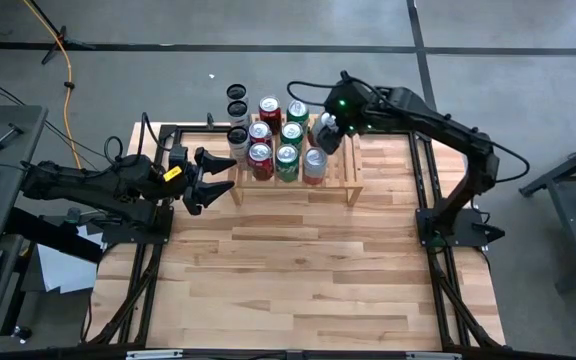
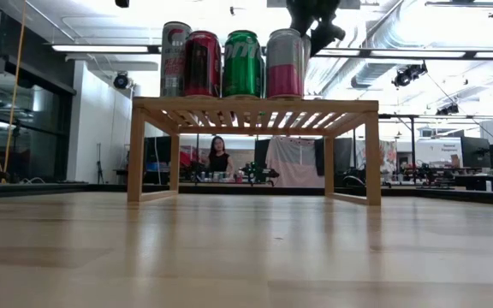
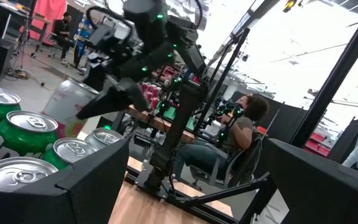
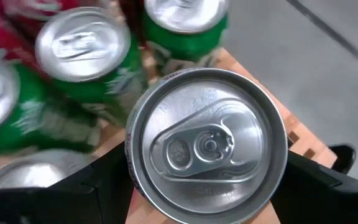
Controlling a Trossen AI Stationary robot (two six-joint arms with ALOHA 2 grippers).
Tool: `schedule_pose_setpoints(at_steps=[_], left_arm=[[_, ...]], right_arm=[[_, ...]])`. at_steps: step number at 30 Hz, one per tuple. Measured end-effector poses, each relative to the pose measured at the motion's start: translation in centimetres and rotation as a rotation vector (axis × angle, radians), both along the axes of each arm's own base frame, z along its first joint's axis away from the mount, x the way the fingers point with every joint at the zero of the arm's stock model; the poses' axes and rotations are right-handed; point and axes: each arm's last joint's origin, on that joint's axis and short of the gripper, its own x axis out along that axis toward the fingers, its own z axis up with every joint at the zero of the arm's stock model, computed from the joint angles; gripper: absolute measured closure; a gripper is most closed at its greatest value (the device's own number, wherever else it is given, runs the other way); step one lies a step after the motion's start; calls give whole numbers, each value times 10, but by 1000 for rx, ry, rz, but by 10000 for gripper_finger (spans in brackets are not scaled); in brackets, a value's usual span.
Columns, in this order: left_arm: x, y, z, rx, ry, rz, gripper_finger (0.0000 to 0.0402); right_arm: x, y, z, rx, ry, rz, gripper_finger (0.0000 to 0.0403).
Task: Place canned beverage on shelf
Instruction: Put the pink-white soda can on the shelf aligned with the other pink-white soda can
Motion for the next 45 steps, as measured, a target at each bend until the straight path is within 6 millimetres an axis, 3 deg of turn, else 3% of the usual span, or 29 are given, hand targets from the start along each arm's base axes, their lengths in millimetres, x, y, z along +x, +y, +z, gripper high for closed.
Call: schedule_pose_setpoints(at_steps=[8,16,45], left_arm=[[0,0,0,2,0,1,35],[0,0,0,3,1,1,35],[0,0,0,3,1,1,35]], right_arm=[[5,-22,-17,155,-2,-65,119],[14,-25,-29,198,23,-67,119],[15,-24,-29,232,11,-46,96]])
